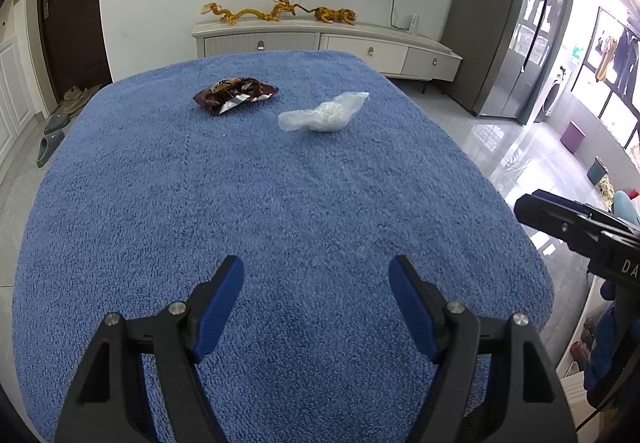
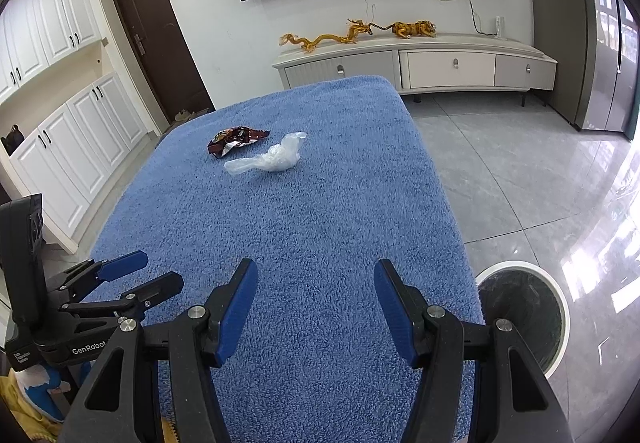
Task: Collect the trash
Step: 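Move both grippers back over the table toward the brown wrapper and clear plastic, then grasp the brown chocolate wrapper with the left gripper while the right grasps the clear plastic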
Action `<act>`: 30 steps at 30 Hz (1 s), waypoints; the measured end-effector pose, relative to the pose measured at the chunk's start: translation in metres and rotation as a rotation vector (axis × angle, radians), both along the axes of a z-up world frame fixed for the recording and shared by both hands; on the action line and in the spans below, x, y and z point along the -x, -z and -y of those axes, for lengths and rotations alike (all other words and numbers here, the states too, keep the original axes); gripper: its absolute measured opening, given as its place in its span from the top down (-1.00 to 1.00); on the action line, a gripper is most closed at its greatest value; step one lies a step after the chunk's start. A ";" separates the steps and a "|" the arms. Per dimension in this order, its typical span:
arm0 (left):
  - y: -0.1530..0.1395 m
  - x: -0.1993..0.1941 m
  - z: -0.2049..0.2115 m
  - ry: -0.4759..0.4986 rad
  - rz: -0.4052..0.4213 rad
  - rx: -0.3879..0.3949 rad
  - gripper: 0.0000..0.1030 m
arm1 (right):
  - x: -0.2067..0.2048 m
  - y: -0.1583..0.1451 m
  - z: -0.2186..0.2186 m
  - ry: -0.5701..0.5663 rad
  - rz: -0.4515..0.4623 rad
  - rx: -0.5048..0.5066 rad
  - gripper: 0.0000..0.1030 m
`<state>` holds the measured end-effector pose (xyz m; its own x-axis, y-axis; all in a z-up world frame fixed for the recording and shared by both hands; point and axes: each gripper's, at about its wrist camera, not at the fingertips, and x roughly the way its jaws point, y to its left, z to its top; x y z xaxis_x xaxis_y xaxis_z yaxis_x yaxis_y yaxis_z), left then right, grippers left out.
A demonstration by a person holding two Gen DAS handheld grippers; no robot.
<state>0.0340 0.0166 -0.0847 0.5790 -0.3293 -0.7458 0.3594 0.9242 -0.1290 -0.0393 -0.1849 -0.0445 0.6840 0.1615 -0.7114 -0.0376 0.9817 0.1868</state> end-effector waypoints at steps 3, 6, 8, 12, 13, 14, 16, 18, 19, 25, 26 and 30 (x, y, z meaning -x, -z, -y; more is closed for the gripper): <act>0.002 -0.002 0.000 0.000 -0.007 0.001 -0.43 | -0.002 0.002 -0.001 -0.002 -0.006 0.001 -0.13; 0.004 -0.004 0.001 0.002 -0.013 -0.002 -0.43 | -0.003 0.004 -0.001 -0.003 -0.011 0.000 -0.13; 0.006 -0.006 0.001 0.002 -0.018 -0.003 -0.43 | -0.005 0.005 -0.001 -0.004 -0.015 0.001 -0.13; 0.010 -0.013 0.001 -0.004 -0.029 -0.005 -0.43 | -0.008 0.007 0.000 -0.006 -0.024 0.000 -0.13; 0.011 -0.015 0.000 -0.007 -0.031 -0.007 -0.43 | -0.010 0.008 0.000 -0.009 -0.028 0.001 -0.13; 0.012 -0.018 -0.002 -0.011 -0.033 -0.009 -0.43 | -0.011 0.007 0.000 -0.011 -0.030 0.003 -0.13; 0.013 -0.026 -0.007 -0.025 -0.037 -0.013 -0.43 | -0.016 0.007 -0.001 -0.020 -0.035 0.010 -0.13; 0.013 -0.037 -0.015 -0.043 -0.043 -0.015 -0.43 | -0.024 0.006 -0.002 -0.035 -0.036 0.014 -0.13; 0.013 -0.042 -0.019 -0.050 -0.040 -0.018 -0.43 | -0.030 0.004 -0.003 -0.044 -0.033 0.014 -0.13; -0.001 -0.093 -0.045 -0.086 0.033 -0.030 -0.43 | -0.077 0.003 -0.013 -0.127 -0.022 -0.019 -0.13; -0.005 -0.109 -0.050 -0.086 0.055 -0.021 -0.43 | -0.086 0.005 -0.015 -0.142 -0.026 -0.028 -0.13; -0.012 -0.165 -0.056 -0.039 0.083 0.038 -0.43 | -0.124 0.018 -0.017 -0.170 -0.043 -0.068 -0.13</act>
<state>0.1990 0.0728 -0.0729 0.6510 -0.3329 -0.6822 0.3345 0.9326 -0.1358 0.0849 -0.1677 -0.0627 0.6117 0.3215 -0.7228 -0.1928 0.9467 0.2579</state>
